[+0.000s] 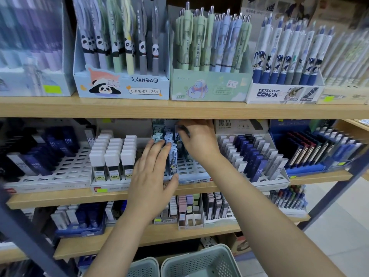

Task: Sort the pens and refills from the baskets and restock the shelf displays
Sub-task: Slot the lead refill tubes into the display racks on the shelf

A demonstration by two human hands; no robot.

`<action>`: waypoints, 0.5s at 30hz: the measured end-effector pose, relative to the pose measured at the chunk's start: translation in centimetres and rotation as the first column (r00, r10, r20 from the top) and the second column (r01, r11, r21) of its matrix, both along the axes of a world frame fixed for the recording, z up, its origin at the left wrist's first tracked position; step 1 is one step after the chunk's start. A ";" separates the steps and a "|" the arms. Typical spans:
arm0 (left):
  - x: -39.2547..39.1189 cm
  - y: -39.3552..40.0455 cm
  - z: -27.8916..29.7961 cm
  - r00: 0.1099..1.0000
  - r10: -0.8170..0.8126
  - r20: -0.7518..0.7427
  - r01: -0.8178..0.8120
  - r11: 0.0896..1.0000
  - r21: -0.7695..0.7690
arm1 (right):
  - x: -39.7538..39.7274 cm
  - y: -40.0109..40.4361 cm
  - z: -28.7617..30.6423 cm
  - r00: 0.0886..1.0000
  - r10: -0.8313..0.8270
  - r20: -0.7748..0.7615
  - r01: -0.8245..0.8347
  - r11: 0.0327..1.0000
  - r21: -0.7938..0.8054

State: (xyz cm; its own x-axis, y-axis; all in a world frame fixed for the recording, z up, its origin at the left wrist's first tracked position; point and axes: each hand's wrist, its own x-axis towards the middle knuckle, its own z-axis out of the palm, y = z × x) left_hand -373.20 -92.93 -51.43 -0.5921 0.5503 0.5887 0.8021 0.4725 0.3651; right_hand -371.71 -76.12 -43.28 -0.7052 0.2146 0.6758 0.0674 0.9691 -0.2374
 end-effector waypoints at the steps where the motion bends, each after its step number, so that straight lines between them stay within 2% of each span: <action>1: 0.0 0.0 0.0 1.000 -0.002 -0.001 0.002 1.000 -0.002 | 0.0 0.2 0.1 1.000 -0.008 0.011 0.008 1.000 -0.021; 7: 0.0 0.0 0.0 1.000 -0.005 0.000 0.005 1.000 -0.001 | 0.7 0.5 0.1 0.996 0.039 0.084 -0.022 0.980 -0.196; 10: 0.0 0.0 -0.1 1.000 -0.007 -0.003 0.007 1.000 -0.001 | 1.0 0.8 0.2 0.979 0.063 0.196 -0.004 0.958 -0.286; 13: -0.1 0.0 0.0 1.000 -0.009 -0.001 0.009 1.000 0.004 | 1.5 0.9 0.4 0.984 0.118 0.131 -0.055 0.912 -0.407; 15: -0.1 0.0 0.1 1.000 -0.012 0.001 0.012 1.000 0.004 | 1.7 0.8 0.6 0.986 0.132 0.102 -0.080 0.910 -0.407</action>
State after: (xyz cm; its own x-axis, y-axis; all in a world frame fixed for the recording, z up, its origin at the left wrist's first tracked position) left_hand -373.27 -92.98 -51.35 -0.5859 0.5553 0.5902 0.8075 0.4613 0.3677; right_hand -369.98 -75.36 -42.65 -0.8113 0.3676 0.4546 0.0235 0.7975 -0.6029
